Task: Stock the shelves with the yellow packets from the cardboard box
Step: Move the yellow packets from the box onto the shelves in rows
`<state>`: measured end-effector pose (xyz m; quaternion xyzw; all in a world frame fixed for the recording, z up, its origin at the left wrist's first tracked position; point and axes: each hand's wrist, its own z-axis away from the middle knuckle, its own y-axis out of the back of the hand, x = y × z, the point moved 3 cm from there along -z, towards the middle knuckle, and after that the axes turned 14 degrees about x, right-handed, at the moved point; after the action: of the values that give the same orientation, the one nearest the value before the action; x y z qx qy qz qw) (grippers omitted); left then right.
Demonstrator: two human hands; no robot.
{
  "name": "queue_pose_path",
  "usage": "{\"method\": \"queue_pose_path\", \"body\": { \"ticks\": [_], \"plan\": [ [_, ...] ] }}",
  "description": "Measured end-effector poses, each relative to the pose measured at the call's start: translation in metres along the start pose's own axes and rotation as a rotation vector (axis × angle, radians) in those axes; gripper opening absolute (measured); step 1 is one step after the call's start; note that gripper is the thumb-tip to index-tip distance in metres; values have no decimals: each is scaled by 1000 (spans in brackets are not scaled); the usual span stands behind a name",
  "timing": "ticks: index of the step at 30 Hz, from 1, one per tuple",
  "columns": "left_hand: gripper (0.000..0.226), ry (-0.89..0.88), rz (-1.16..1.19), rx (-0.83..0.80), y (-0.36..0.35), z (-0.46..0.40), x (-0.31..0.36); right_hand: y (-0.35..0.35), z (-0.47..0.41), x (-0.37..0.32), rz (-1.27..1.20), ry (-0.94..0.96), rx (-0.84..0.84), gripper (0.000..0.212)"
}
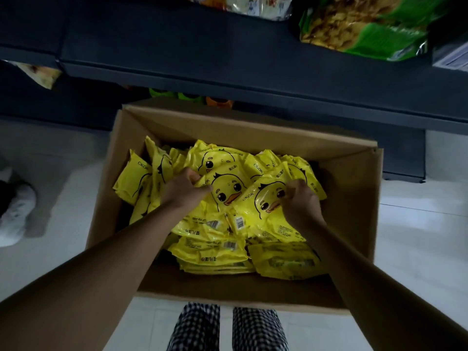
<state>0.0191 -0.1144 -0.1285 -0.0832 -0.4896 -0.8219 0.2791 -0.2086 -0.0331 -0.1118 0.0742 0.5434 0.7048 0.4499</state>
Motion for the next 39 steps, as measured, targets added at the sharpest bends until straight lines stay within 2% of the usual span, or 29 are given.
{"method": "queue_pose_path", "body": {
  "ticks": [3,8,11,15,18,21,24,27,35,39],
  "plan": [
    [43,0,-10,0,-11,-9,6,3,-21,0,73,79,79,41],
    [46,-23,-106,19,-25,-21,18,-16,-43,-3,-23,92,-55,64],
    [53,13,-83,16,-31,-29,23,-19,-49,-1,2,128,-72,76],
    [63,46,-100,-55,-40,-31,31,-21,-44,3,113,202,-222,76],
    [47,46,-126,-111,-49,-26,31,-25,-34,13,160,200,-342,69],
    [33,19,-147,-64,-53,-15,28,-27,-27,23,79,209,-319,44],
    [42,-38,-219,16,-45,1,31,-20,-17,28,69,231,-303,52],
    [43,-63,-261,49,-25,14,34,6,-3,26,142,270,-279,53],
    [16,-138,-200,179,68,73,70,126,27,3,38,333,-132,49],
    [32,-190,-180,223,119,115,99,198,46,-11,-8,335,-72,51]
  ]
}}
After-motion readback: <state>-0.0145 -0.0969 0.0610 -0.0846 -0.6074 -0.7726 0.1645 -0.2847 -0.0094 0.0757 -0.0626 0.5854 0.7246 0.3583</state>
